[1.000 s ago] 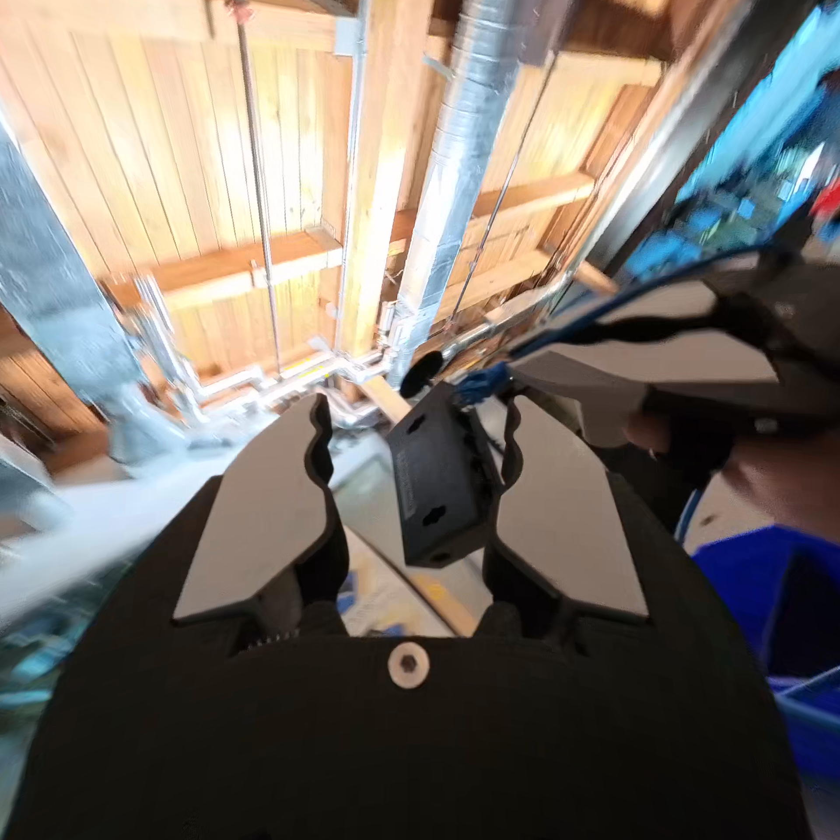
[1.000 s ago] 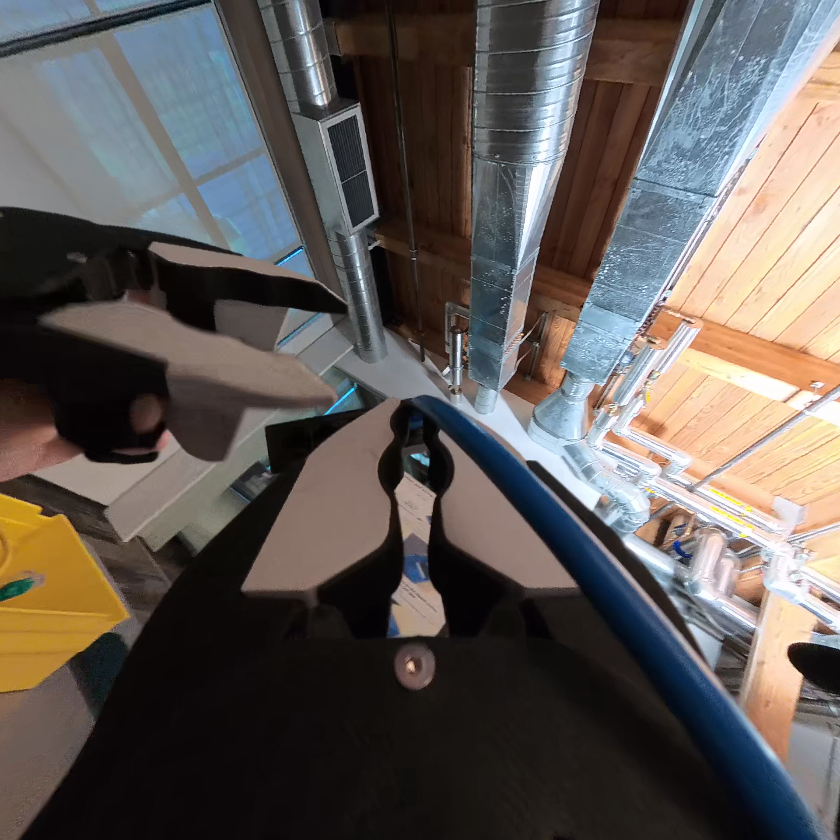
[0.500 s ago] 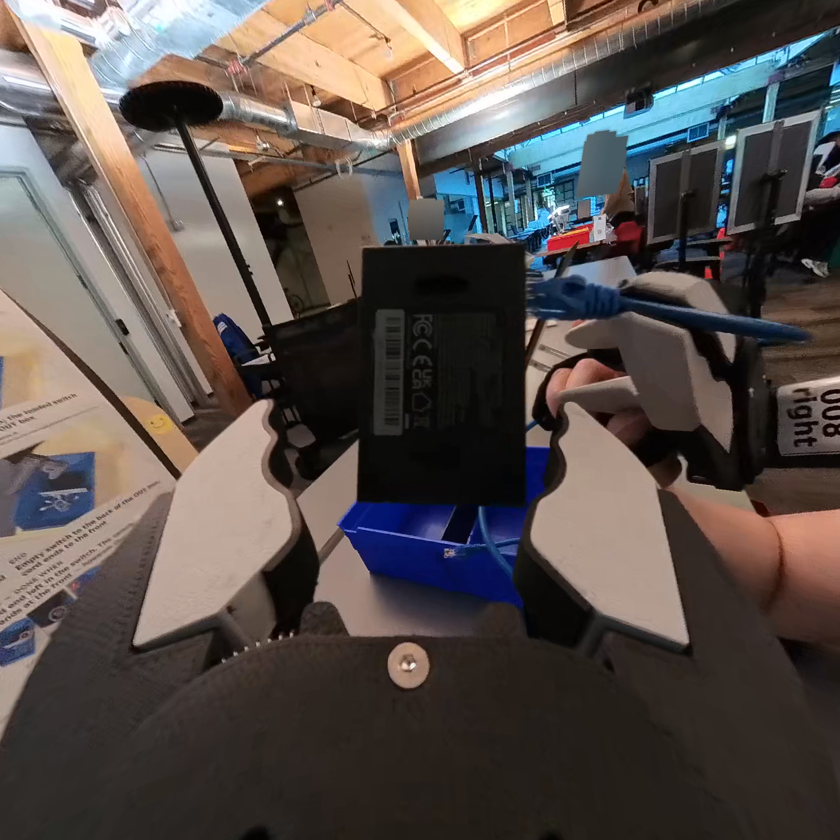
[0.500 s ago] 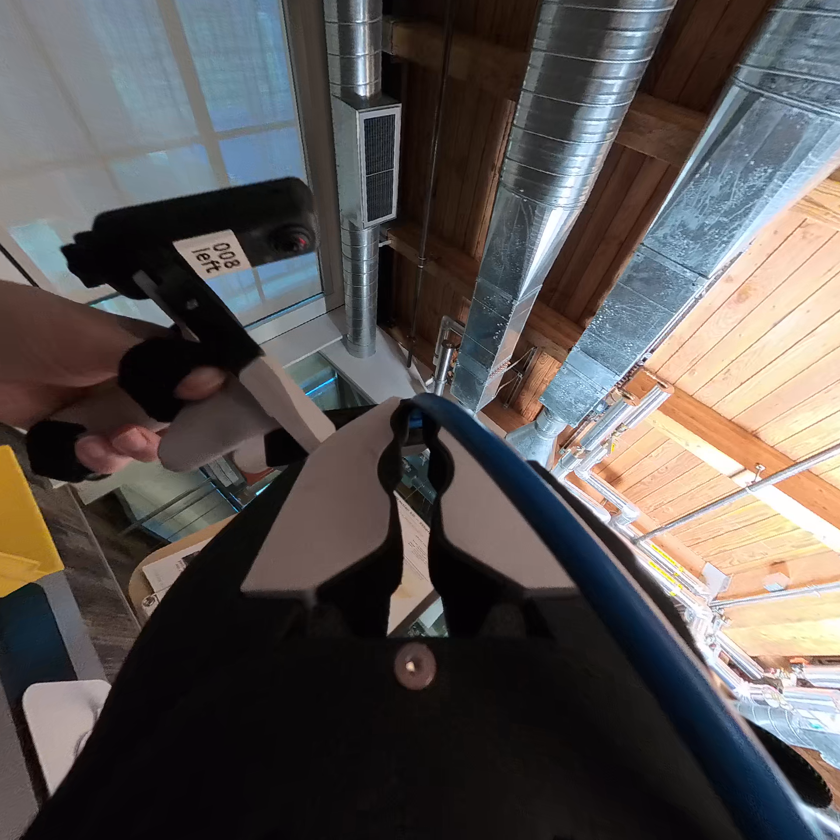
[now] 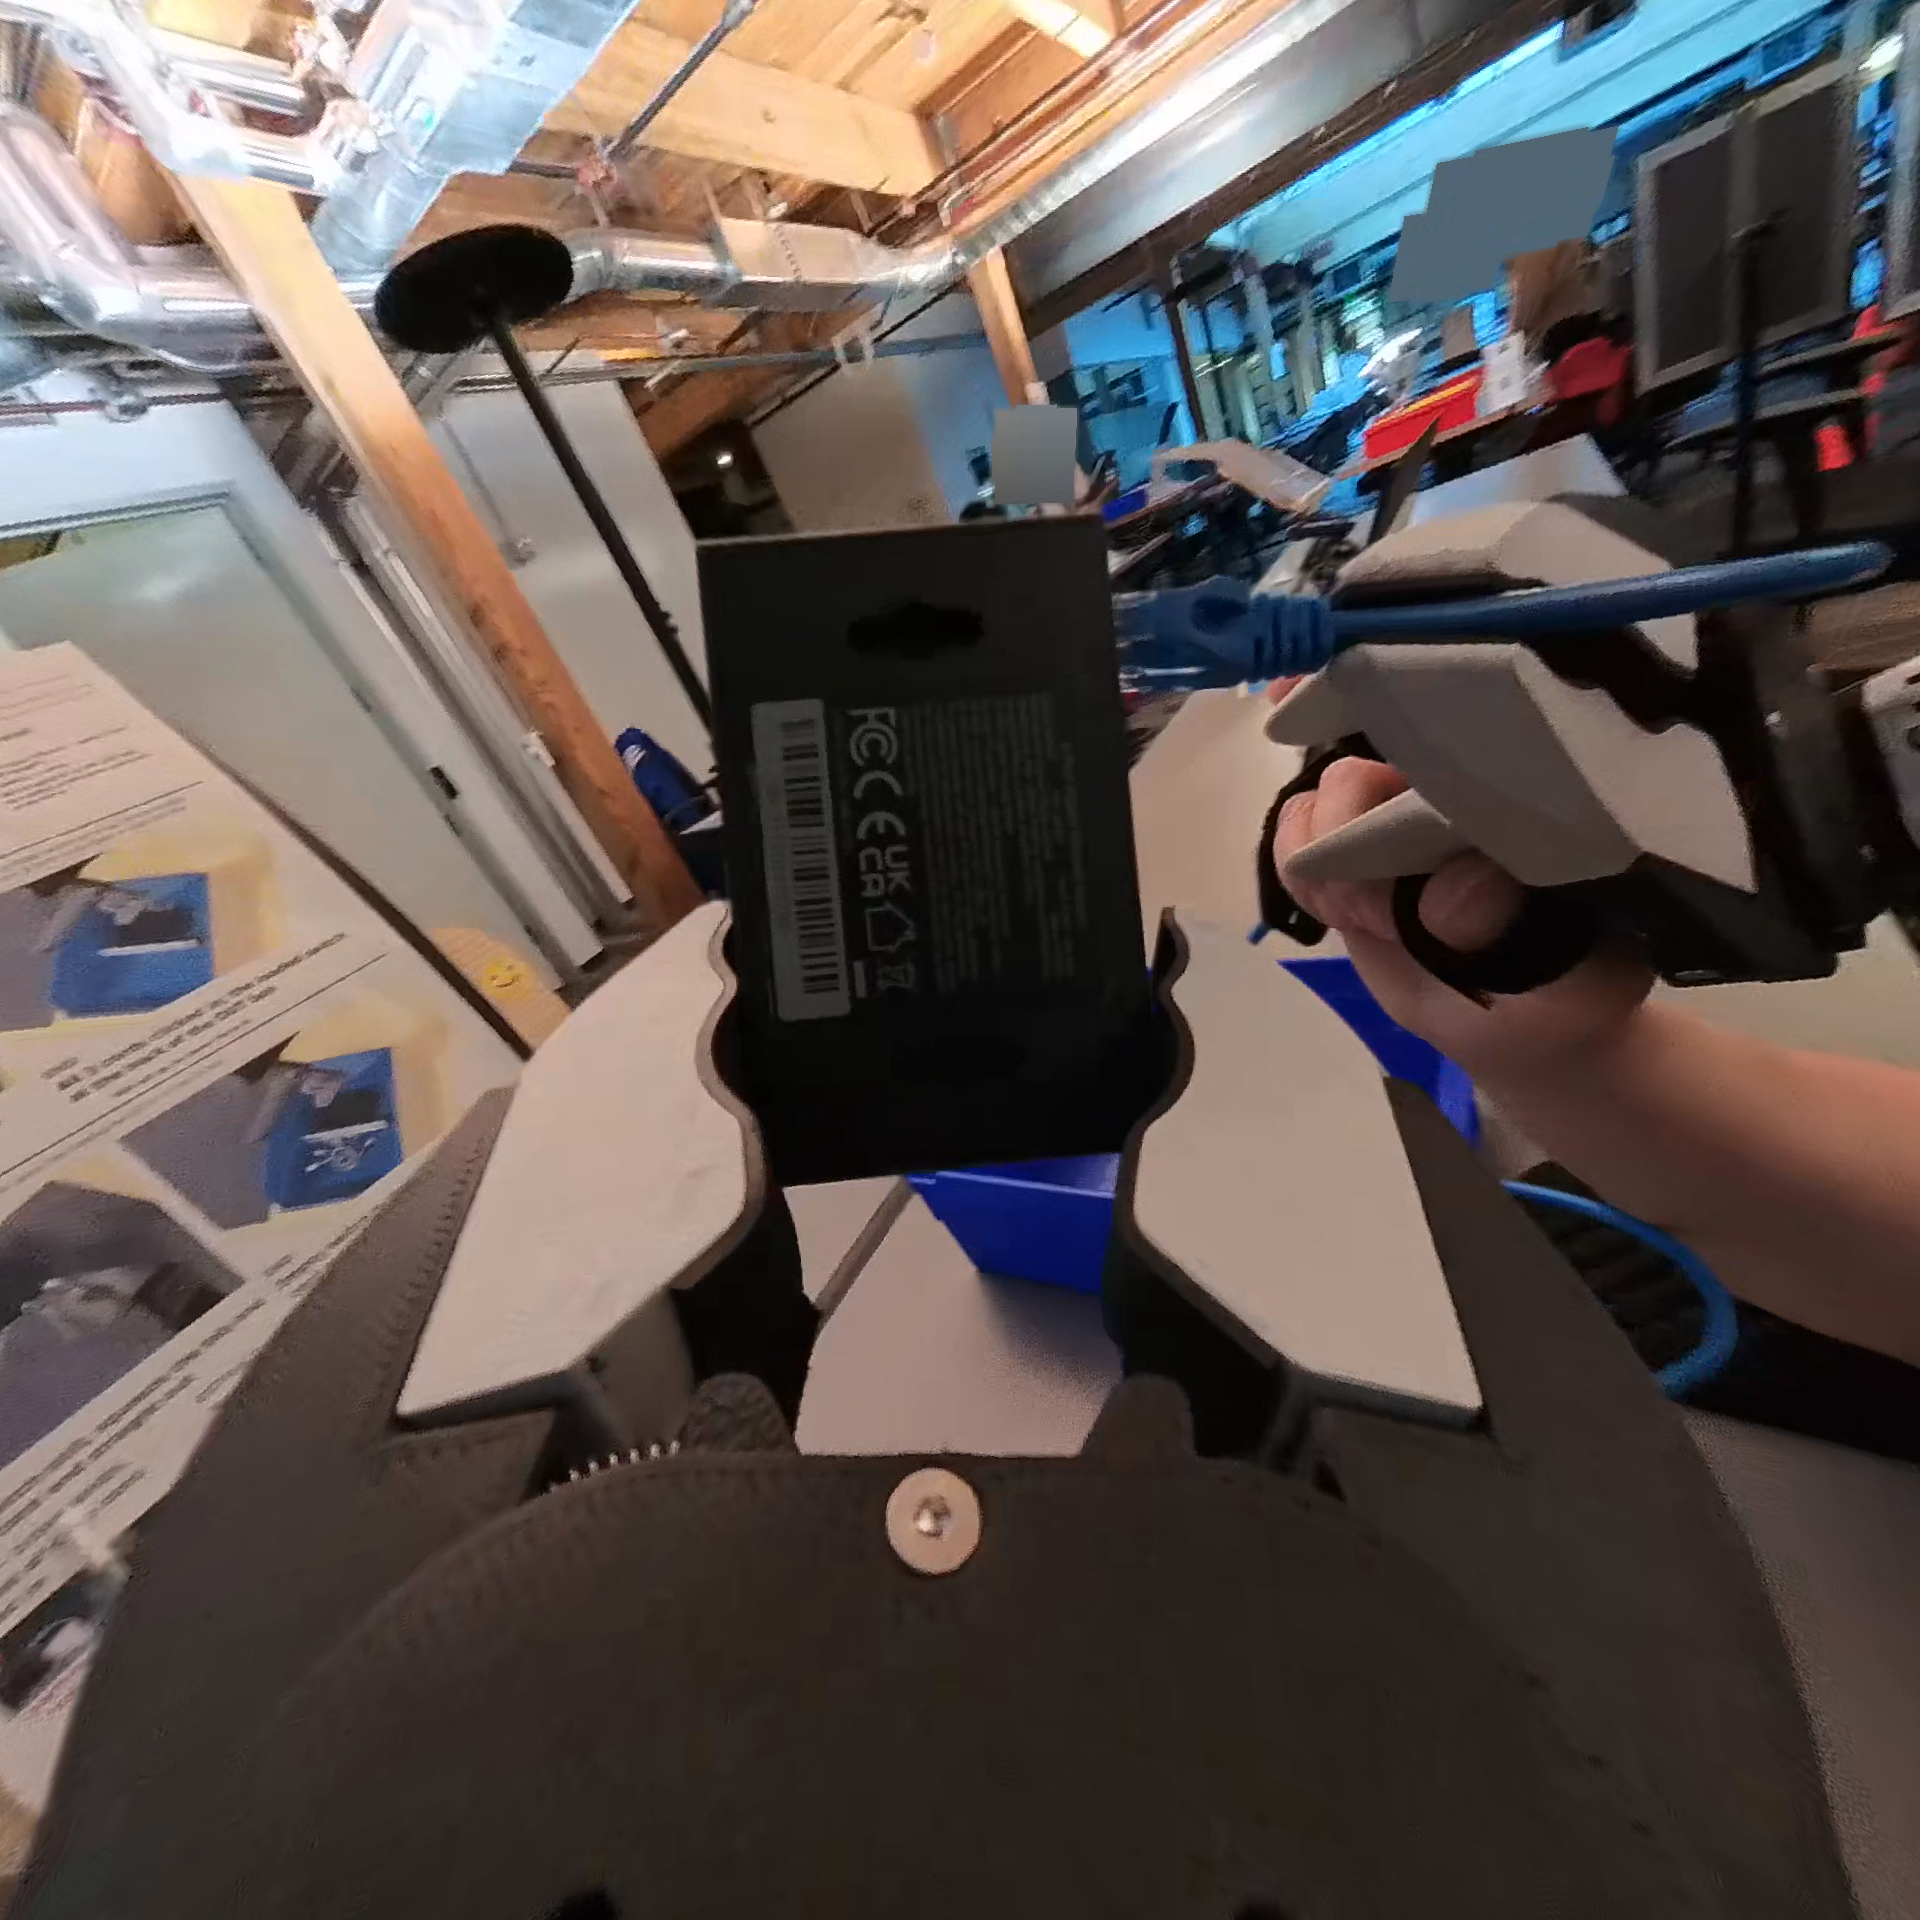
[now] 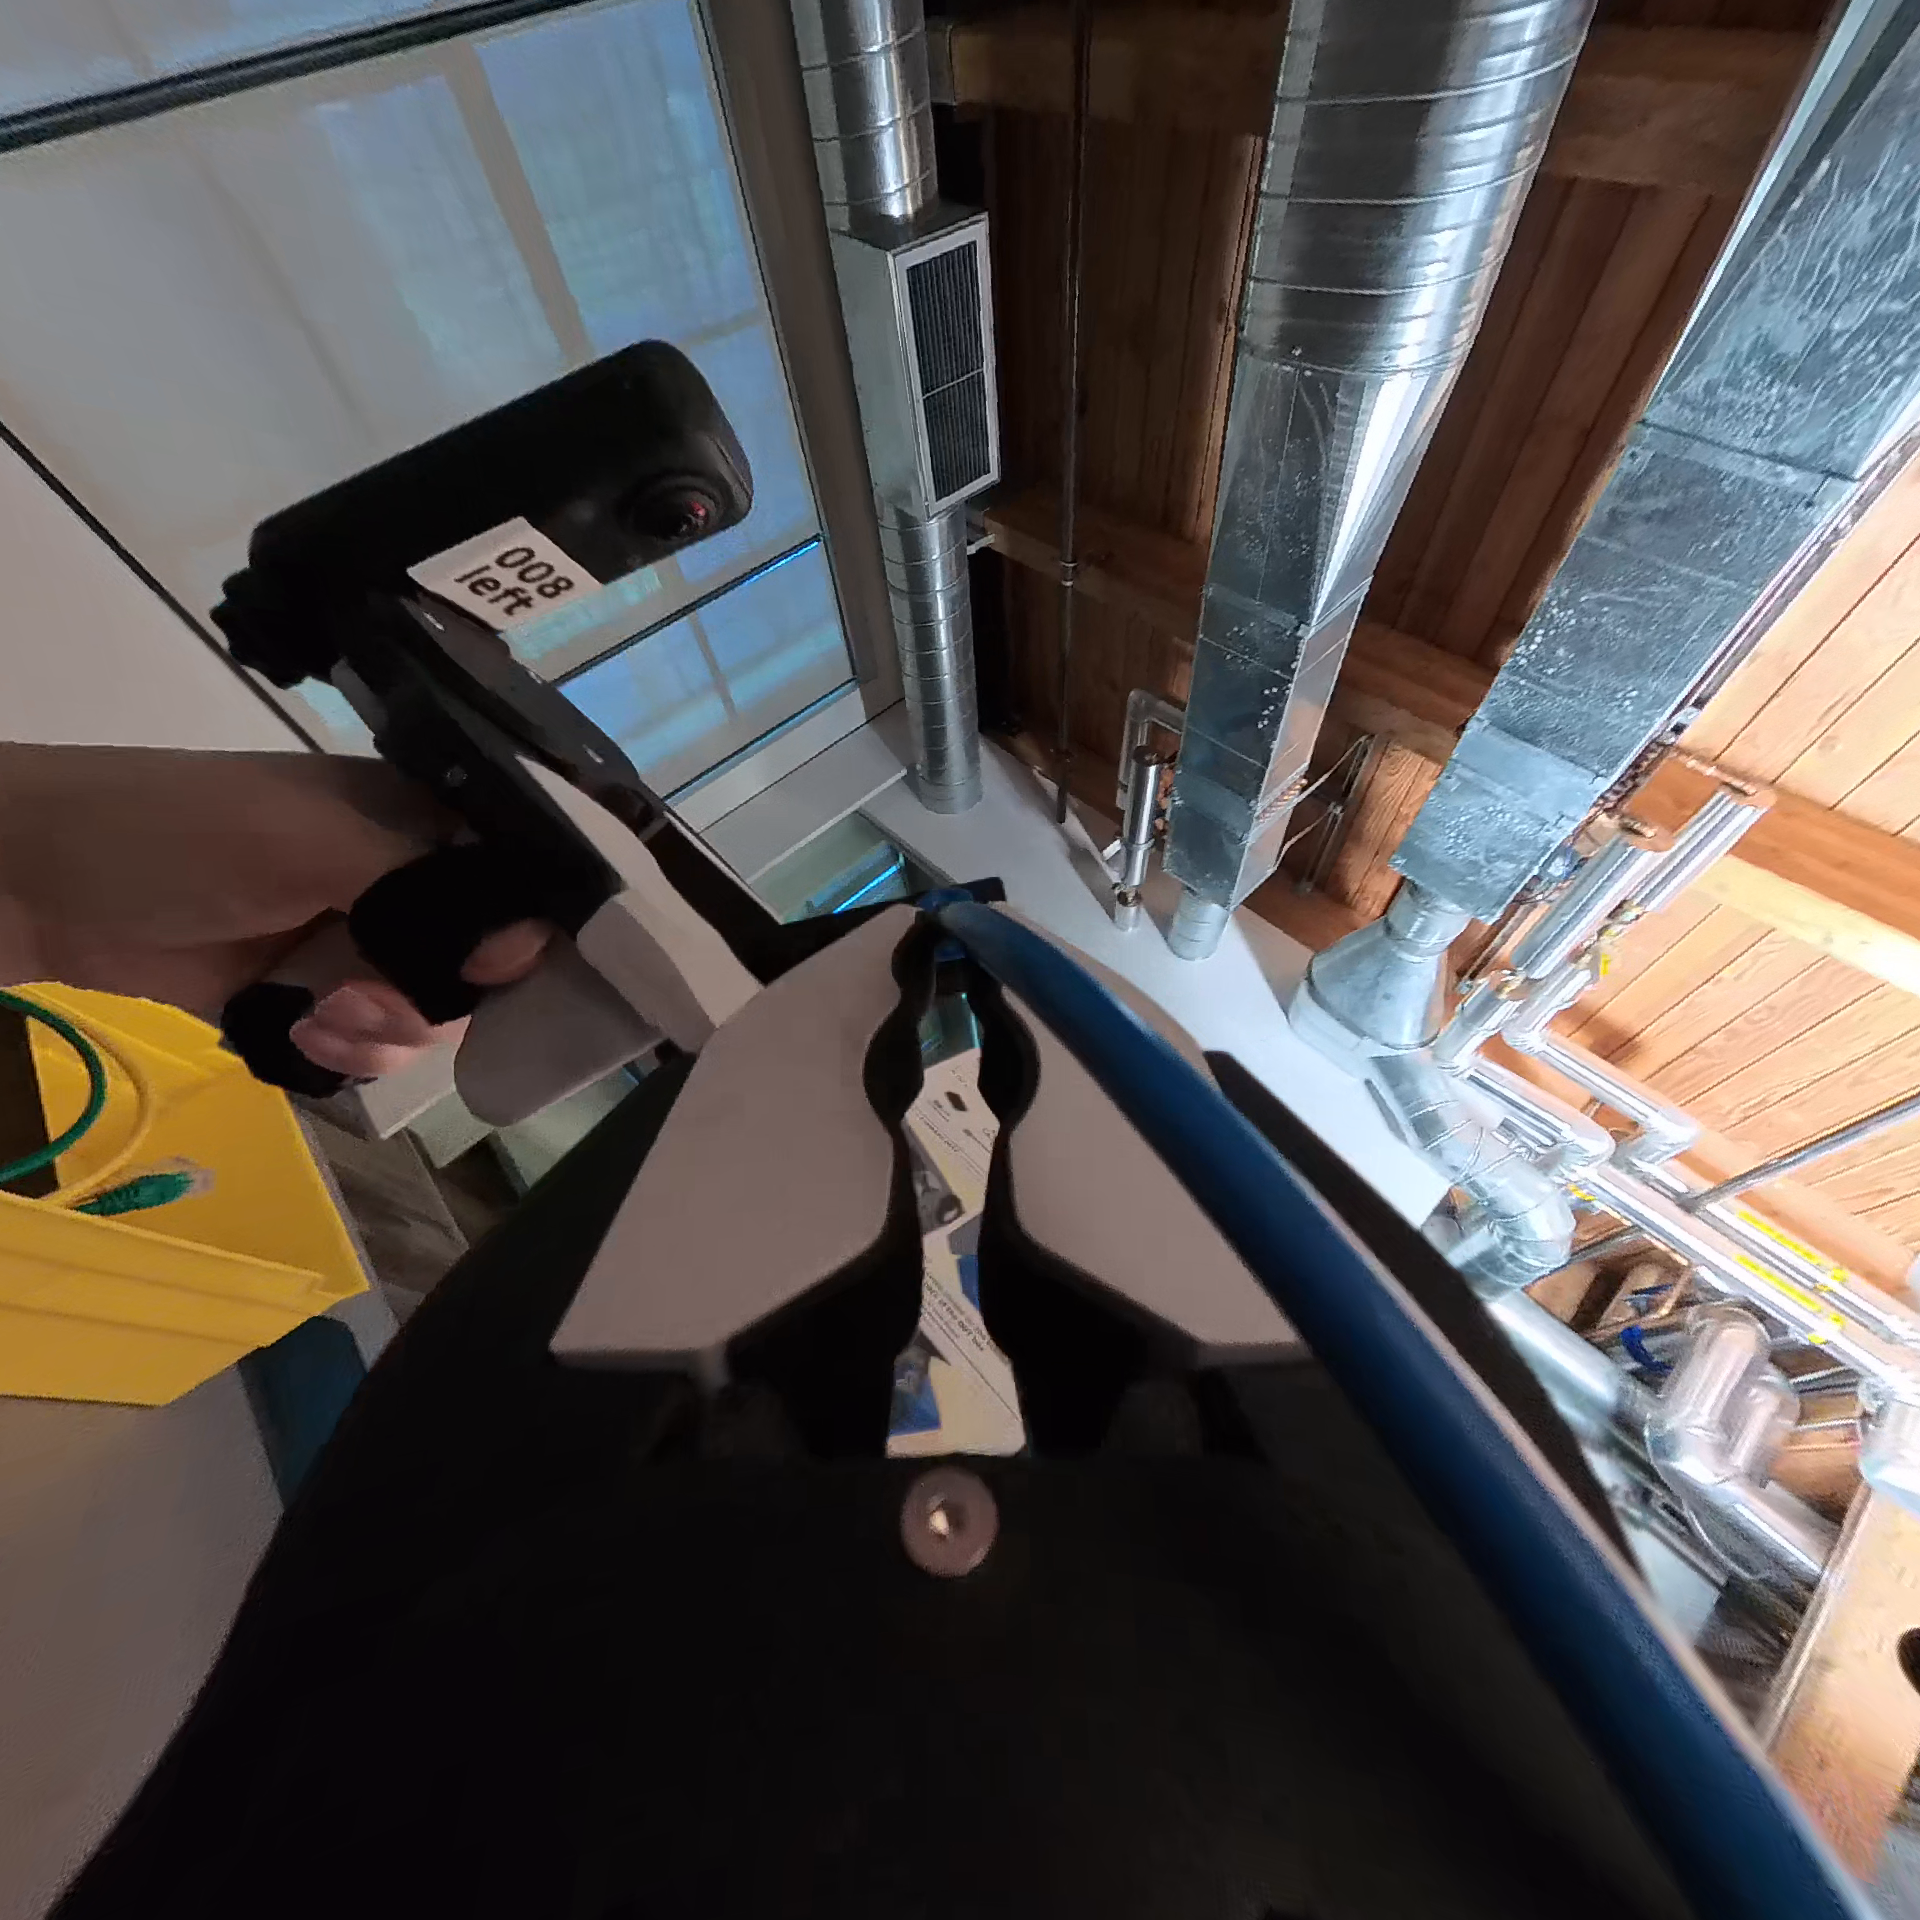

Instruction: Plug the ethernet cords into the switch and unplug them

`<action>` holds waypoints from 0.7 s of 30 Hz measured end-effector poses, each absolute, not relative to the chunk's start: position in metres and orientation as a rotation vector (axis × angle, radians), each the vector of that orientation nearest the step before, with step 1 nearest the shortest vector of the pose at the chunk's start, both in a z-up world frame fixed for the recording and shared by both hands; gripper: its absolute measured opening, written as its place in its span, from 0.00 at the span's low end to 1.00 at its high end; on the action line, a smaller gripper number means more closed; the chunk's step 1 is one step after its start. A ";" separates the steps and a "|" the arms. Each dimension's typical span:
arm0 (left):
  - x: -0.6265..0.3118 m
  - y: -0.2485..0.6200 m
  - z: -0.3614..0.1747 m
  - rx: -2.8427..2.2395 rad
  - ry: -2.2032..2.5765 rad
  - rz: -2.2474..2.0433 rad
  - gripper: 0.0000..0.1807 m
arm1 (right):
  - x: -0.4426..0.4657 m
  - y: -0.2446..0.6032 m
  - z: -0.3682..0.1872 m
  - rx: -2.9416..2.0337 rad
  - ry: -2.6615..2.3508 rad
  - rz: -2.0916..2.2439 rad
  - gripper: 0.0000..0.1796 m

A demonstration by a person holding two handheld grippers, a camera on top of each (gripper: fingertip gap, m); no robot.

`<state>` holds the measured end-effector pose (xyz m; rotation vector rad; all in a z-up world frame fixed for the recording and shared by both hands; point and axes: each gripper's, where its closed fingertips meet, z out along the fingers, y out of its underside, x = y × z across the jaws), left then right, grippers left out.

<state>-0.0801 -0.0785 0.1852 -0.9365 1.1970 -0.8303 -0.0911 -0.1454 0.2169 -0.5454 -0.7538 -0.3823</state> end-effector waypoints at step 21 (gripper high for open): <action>-0.084 -0.057 0.170 -1.021 1.209 -0.703 0.40 | -0.086 -0.121 0.205 -0.668 -0.779 -0.296 0.03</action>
